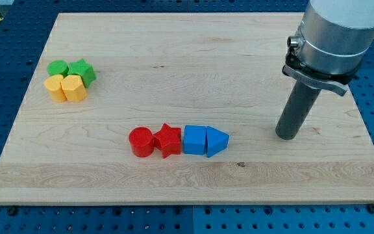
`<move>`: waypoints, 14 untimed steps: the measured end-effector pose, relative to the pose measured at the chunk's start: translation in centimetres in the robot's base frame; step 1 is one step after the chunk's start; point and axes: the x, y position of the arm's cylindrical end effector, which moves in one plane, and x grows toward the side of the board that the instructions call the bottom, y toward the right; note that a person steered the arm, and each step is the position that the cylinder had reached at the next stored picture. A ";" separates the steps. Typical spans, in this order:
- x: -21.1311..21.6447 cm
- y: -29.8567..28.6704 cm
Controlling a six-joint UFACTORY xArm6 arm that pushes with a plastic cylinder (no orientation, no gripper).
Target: Move your arm towards the center left
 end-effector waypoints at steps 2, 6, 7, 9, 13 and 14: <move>0.0 -0.4; 0.0 -2.9; -0.3 -3.2; -6.5 -10.9; -19.4 -41.5; -19.6 -46.1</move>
